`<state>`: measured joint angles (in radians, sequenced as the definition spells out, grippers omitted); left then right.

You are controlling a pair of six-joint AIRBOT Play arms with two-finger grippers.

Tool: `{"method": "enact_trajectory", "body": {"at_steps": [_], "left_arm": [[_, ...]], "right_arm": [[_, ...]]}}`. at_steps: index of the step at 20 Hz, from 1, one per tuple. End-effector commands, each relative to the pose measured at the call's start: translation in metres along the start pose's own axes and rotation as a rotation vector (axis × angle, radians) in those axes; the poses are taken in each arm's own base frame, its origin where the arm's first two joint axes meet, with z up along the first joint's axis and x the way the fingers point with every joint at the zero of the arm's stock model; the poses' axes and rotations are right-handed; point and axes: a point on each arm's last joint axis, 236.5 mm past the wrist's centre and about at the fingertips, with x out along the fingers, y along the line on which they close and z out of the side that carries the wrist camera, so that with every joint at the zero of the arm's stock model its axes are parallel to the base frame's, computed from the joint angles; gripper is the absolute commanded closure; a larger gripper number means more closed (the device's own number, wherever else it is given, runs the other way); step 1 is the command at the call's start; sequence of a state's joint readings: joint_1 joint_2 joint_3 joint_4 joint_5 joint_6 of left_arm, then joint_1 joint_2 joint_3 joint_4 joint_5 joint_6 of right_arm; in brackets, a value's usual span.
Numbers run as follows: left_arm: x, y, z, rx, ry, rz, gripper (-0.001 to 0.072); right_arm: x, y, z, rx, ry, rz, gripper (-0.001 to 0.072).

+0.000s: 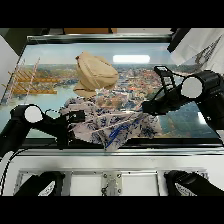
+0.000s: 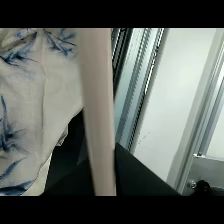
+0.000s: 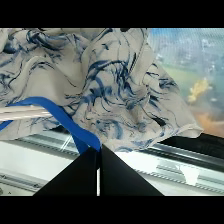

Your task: Fold the clothes and pants, and hang the long-sleeved shirts on hangers.

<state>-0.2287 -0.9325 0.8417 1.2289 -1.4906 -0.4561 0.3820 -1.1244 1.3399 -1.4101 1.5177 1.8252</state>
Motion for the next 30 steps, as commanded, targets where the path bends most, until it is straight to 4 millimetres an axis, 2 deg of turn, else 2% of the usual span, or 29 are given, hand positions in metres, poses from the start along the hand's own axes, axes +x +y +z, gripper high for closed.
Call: {"method": "enact_trajectory", "body": {"at_steps": [1,4,8,13,15,19,26,30], "left_arm": [[0.012,-0.004,0.004,0.031,0.020,-0.040,0.0694],[0.024,0.001,0.016,0.063,0.012,-0.035,0.0694],[0.026,0.011,0.048,-0.008,-0.143,-0.035,0.0694],[0.041,0.006,0.052,-0.010,-0.138,-0.101,0.0694],[0.048,-0.001,0.058,0.037,-0.126,-0.117,0.0694],[0.054,0.001,0.070,0.070,-0.140,-0.086,0.0694],[0.054,-0.002,0.069,0.074,-0.135,-0.094,0.0694],[0.054,-0.003,0.069,0.075,-0.134,-0.097,0.0694]], "right_arm": [[0.000,0.000,0.000,0.000,0.001,0.001,0.0693],[0.000,0.005,-0.002,0.001,0.007,0.019,0.0693],[-0.010,0.010,0.002,-0.061,-0.012,0.034,0.0693],[-0.031,0.017,0.014,-0.093,-0.069,0.047,0.0694],[-0.033,0.017,0.016,-0.109,-0.075,0.048,0.0694],[-0.032,0.024,0.013,-0.154,-0.069,0.063,0.0694],[-0.031,0.052,0.017,-0.249,-0.119,0.097,0.0695],[-0.030,0.079,0.019,-0.318,-0.163,0.134,0.0695]]}}
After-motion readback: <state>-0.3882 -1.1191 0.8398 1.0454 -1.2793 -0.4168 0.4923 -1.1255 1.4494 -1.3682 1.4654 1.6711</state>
